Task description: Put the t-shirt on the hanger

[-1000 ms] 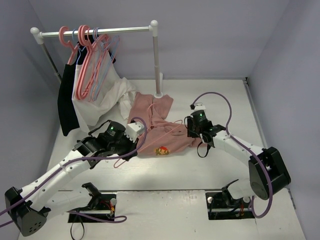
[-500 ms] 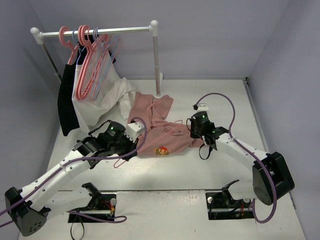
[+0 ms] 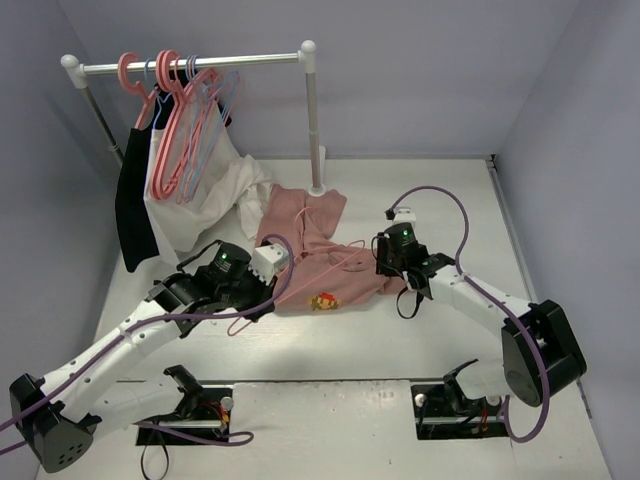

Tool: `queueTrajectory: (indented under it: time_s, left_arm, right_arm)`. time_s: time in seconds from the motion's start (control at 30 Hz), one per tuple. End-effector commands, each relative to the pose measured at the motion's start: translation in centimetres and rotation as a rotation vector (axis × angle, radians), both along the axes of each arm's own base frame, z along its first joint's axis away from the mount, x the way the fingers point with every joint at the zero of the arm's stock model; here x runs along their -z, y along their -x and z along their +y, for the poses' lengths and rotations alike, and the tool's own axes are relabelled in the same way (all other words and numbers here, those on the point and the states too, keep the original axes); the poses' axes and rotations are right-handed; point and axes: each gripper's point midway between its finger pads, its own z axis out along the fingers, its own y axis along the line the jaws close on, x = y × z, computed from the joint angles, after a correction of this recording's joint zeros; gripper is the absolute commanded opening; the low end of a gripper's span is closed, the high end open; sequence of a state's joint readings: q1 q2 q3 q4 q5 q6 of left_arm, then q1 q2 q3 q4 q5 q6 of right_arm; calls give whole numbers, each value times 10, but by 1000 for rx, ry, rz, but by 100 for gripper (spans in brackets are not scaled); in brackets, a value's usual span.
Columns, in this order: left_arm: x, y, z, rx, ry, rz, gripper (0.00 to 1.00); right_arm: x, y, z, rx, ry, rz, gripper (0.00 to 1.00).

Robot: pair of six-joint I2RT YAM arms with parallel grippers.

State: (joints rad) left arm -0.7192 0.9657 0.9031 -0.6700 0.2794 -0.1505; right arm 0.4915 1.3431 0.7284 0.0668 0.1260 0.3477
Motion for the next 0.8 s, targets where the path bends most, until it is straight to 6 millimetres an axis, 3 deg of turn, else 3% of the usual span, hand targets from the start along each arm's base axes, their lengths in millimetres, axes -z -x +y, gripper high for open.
queueTrajectory:
  time_s: [0.0,0.13,0.27,0.33,0.57,0.77]
  left_arm:
    - [-17,-7,-7,-3,45,-48,0]
    - [-17,-7,-8,-1,46,-45,0]
    - [-16,-6,-9,7,46,-40,0]
    - [-17,-4,-12,25,57,-31,0]
    - [-16,6,-24,98,78,3,0]
    - [-24,2,-32,103,89,-11,0]
  right_arm:
    - [-7,-18,6,31,-21,-52,30]
    - [0,-21,4,46,-6,-46,27]
    - [-7,-21,0,56,-1,-70,5]
    - [-21,-21,-2,43,-2,-108,0]
    - [-66,-17,-1,-47,5,-196,0]
    - [-77,-15,8,-110,-12,-202,0]
